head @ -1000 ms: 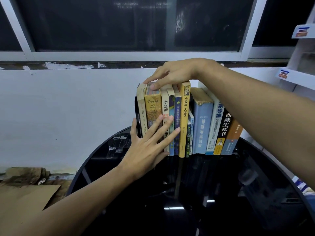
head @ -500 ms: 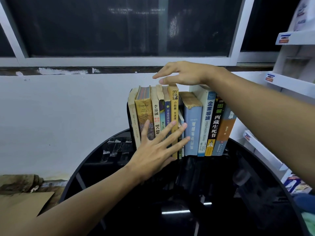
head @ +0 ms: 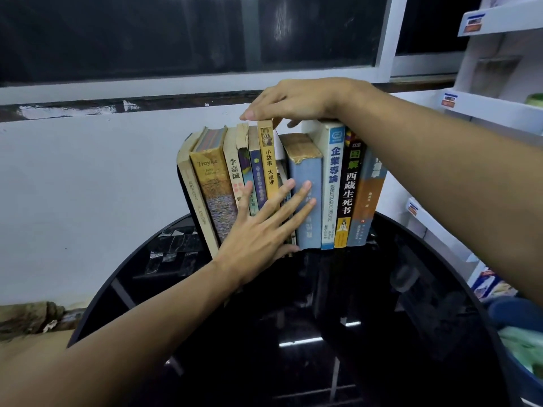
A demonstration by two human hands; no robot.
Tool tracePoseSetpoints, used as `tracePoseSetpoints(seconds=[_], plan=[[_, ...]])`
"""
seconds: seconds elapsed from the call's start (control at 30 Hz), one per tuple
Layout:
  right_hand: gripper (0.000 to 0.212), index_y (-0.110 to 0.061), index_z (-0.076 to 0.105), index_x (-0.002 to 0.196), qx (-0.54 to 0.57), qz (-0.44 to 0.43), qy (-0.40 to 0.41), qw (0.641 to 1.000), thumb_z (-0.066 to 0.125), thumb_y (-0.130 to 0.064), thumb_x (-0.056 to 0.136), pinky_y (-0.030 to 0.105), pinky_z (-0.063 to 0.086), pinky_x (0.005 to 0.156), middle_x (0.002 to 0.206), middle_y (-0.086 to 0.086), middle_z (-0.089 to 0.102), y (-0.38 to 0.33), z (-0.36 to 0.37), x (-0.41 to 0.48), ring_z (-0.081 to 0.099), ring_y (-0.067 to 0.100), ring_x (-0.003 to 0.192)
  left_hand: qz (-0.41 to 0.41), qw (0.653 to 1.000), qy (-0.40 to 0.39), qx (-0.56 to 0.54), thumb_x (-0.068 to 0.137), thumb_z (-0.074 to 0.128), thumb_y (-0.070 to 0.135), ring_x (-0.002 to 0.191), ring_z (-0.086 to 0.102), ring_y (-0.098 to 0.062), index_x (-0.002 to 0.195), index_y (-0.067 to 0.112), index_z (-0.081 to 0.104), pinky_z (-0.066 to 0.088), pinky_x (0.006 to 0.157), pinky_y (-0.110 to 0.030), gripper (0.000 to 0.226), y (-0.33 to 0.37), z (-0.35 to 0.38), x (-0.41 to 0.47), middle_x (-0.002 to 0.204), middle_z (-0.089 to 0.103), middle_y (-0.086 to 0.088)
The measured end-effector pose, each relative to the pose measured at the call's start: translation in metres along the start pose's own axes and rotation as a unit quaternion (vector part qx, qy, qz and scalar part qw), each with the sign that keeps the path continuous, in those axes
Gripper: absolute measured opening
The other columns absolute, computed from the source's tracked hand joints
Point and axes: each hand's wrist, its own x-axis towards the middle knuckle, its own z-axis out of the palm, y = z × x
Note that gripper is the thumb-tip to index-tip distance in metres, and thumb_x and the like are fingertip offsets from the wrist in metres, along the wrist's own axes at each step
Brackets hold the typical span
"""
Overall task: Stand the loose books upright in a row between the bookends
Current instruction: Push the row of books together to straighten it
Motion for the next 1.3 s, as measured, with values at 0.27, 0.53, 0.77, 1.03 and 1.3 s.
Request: tracePoseSetpoints(seconds=[0.27,0.53,0.77,1.03,1.3], plan=[[0.055,-0.035,0.067,0.130,0.012,0.015,-0.008,1.000,0.050,-0.071,0.092,0.043,0.055,0.095,0.141,-0.011,0.056,0.001,-0.001,0.001,0.062,0.016,0.116,0.005,0.999,0.012,0.030,0.096,0.049,0.065,0.157,-0.004,-0.026,0.163,0.021,0.006,0.000,0.122,-0.062,0.091,0.002,0.007,0.002,0.171,0.001,-0.002],[0.057,-0.033,0.065,0.133,0.005,0.015,-0.010,1.000,0.046,-0.070,0.094,0.042,0.053,0.098,0.144,-0.010,0.054,0.000,-0.002,-0.001,0.061,0.015,0.117,0.007,0.999,0.016,0.045,0.097,0.047,0.065,0.157,-0.004,-0.025,0.163,0.022,0.003,-0.003,0.122,-0.062,0.090,0.002,0.010,0.004,0.171,-0.002,-0.002],[0.056,-0.033,0.068,0.129,-0.004,0.014,-0.014,1.000,0.042,-0.070,0.096,0.039,0.053,0.097,0.140,-0.010,0.056,0.000,-0.003,-0.004,0.061,0.011,0.115,0.006,0.999,0.016,0.044,0.097,0.050,0.063,0.157,-0.006,-0.026,0.163,0.023,0.003,-0.003,0.123,-0.062,0.091,0.002,0.011,0.005,0.171,-0.003,-0.002],[0.045,-0.039,0.065,0.130,0.034,0.031,-0.016,0.999,0.047,-0.063,0.096,0.040,0.048,0.103,0.139,-0.015,0.056,-0.007,-0.006,-0.006,0.060,0.011,0.117,0.002,1.000,0.000,0.016,0.097,0.049,0.063,0.157,-0.004,-0.026,0.163,0.023,0.006,-0.002,0.123,-0.062,0.089,0.001,0.003,0.003,0.171,-0.002,-0.001],[0.050,-0.051,0.055,0.139,-0.027,0.004,-0.030,0.999,0.053,-0.051,0.089,0.042,0.045,0.109,0.145,-0.014,0.054,-0.003,-0.012,-0.016,0.054,0.010,0.127,0.009,1.000,0.003,0.017,0.090,0.059,0.064,0.157,-0.003,-0.028,0.163,0.026,0.006,-0.001,0.120,-0.068,0.097,0.002,0.000,0.011,0.171,-0.002,-0.003]])
